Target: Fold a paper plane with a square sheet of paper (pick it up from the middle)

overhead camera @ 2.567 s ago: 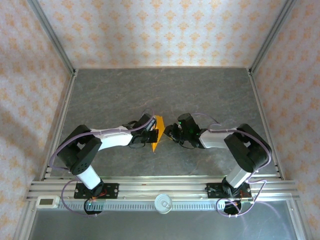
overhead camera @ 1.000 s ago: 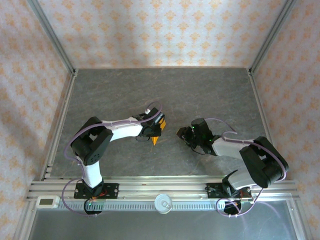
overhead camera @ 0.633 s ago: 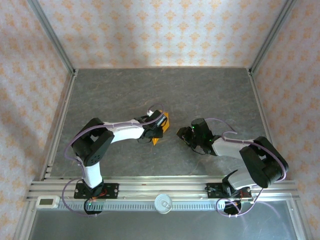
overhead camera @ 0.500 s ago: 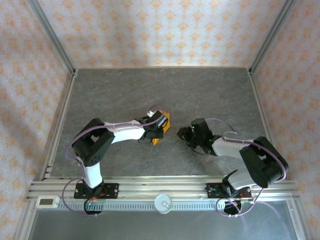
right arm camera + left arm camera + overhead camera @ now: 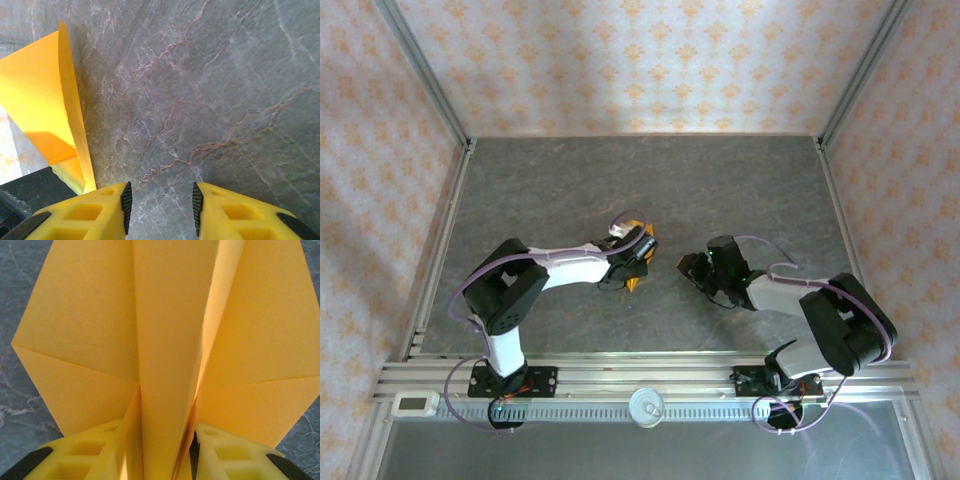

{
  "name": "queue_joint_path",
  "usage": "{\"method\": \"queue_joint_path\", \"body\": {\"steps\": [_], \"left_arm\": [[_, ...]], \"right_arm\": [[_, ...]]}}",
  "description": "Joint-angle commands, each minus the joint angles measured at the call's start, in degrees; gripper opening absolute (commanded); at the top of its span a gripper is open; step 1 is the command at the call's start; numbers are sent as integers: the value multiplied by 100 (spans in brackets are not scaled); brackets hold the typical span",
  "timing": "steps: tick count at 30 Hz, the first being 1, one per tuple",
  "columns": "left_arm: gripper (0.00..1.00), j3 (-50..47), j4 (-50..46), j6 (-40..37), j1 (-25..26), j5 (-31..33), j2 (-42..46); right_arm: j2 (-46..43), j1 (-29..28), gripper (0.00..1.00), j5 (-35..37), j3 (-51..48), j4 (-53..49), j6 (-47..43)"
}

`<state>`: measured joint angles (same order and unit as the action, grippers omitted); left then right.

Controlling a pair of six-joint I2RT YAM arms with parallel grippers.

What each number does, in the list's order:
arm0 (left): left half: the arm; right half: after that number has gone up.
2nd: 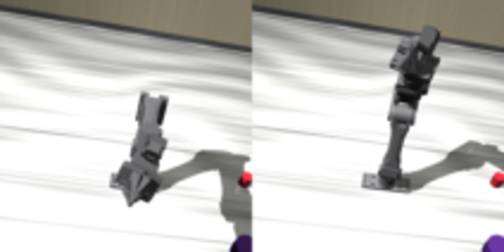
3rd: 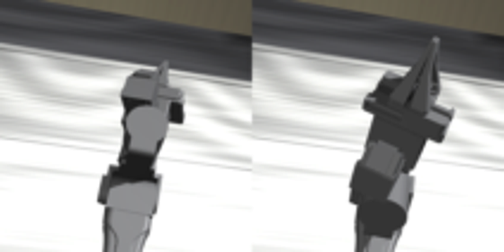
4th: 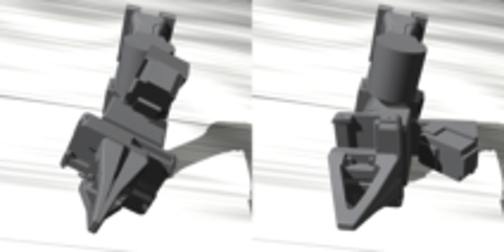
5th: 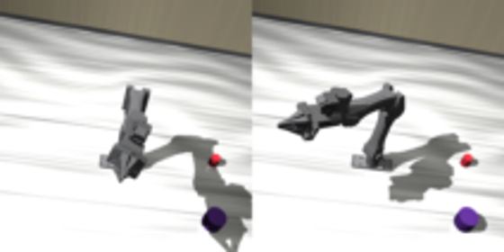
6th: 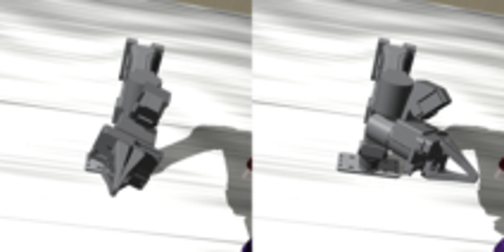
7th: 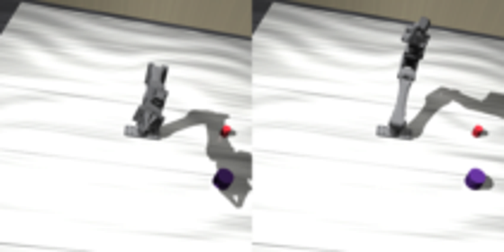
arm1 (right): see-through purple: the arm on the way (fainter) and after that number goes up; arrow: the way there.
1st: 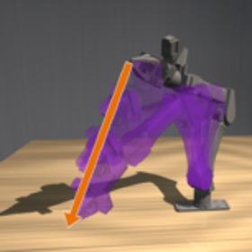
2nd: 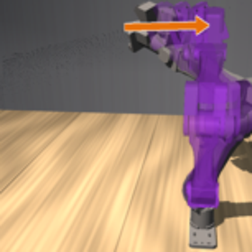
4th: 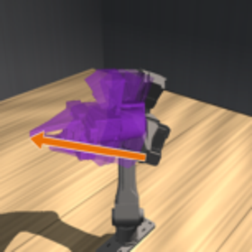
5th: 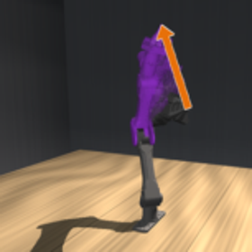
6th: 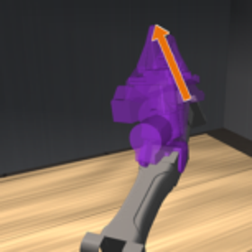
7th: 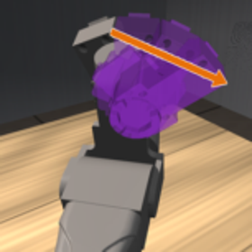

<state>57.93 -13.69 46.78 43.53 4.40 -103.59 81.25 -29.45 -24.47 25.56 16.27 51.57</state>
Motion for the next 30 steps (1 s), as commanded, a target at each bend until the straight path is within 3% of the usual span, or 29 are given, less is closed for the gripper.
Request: {"method": "queue_joint_path", "body": {"steps": [1,14,30], "left_arm": [[37,-184,-426,486,115,141,68],[40,215,-799,687,358,375,-298],[41,554,-1214,675,392,598,342]], "right_arm": [[-57,48,40,-87,-86,-8,-189],[-123,229,40,-260,-161,15,-337],[-399,244,41,-51,-83,-225,-366]]}}
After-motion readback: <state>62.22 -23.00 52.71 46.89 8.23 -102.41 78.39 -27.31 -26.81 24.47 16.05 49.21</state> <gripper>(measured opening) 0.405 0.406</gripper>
